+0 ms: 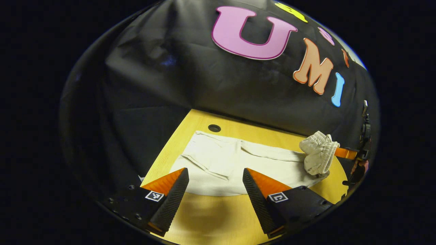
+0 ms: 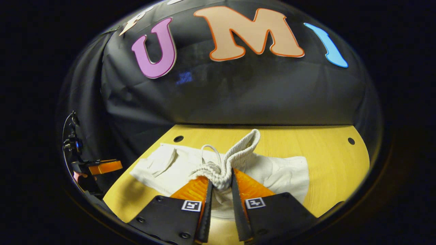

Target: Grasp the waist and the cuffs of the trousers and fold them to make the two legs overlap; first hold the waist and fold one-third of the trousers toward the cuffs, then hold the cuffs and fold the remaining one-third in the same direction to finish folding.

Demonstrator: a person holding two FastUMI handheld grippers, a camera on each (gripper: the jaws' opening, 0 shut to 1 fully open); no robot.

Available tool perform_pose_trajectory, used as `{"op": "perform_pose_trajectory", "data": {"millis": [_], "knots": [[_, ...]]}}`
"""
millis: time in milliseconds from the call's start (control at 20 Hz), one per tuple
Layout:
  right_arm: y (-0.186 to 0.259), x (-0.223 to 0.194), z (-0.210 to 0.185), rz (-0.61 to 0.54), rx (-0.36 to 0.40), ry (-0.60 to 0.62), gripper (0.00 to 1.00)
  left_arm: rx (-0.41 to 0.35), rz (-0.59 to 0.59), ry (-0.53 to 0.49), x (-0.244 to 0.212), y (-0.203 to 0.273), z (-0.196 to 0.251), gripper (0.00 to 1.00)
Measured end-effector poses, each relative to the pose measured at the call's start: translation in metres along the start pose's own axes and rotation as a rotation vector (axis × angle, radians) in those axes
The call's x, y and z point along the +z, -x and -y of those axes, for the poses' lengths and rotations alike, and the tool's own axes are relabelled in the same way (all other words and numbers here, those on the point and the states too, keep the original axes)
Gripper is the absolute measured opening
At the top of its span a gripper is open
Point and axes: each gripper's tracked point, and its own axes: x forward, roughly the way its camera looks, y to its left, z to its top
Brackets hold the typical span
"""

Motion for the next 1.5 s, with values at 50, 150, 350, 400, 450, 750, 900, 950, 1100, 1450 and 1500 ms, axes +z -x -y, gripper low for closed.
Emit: {"op": "perform_pose_trajectory", "data": {"millis": [50, 150, 350, 400, 450, 750, 900, 950, 1100, 1450, 1500], "knots": [[0.013, 0.010, 0.004, -0.008, -0.002, 0.008, 0.26, 0.010, -0.001, 0.007, -0.002, -0.003, -0.005, 0.95], [0.033, 0.033, 0.016, -0.004, -0.004, -0.008, 0.46, 0.023, -0.007, 0.022, -0.006, -0.012, -0.016, 0.95], [0.058, 0.070, 0.063, -0.001, -0.065, -0.038, 0.86, 0.055, -0.044, 0.019, -0.022, -0.033, -0.036, 0.95], [0.063, 0.073, 0.072, -0.003, -0.083, -0.043, 0.94, 0.059, -0.053, 0.020, -0.026, -0.038, -0.039, 0.95], [0.068, 0.079, 0.084, -0.004, -0.104, -0.043, 0.94, 0.066, -0.062, 0.018, -0.029, -0.042, -0.042, 0.95], [0.088, 0.055, 0.113, -0.008, -0.225, -0.080, 0.94, 0.131, -0.095, -0.056, -0.041, -0.064, -0.068, 0.95], [0.101, 0.056, 0.126, 0.011, -0.258, -0.123, 0.94, 0.127, -0.123, -0.083, -0.049, -0.073, -0.071, 0.95], [0.104, 0.057, 0.130, 0.016, -0.267, -0.132, 0.94, 0.123, -0.131, -0.087, -0.051, -0.076, -0.070, 0.95], [0.112, 0.057, 0.136, 0.022, -0.286, -0.136, 0.94, 0.136, -0.144, -0.107, -0.056, -0.078, -0.071, 0.96], [0.120, 0.044, 0.136, -0.005, -0.286, -0.183, 0.94, 0.157, -0.173, -0.141, -0.061, -0.081, -0.072, 0.93], [0.119, 0.041, 0.135, -0.007, -0.276, -0.193, 0.93, 0.155, -0.175, -0.142, -0.060, -0.080, -0.071, 0.91]]}}
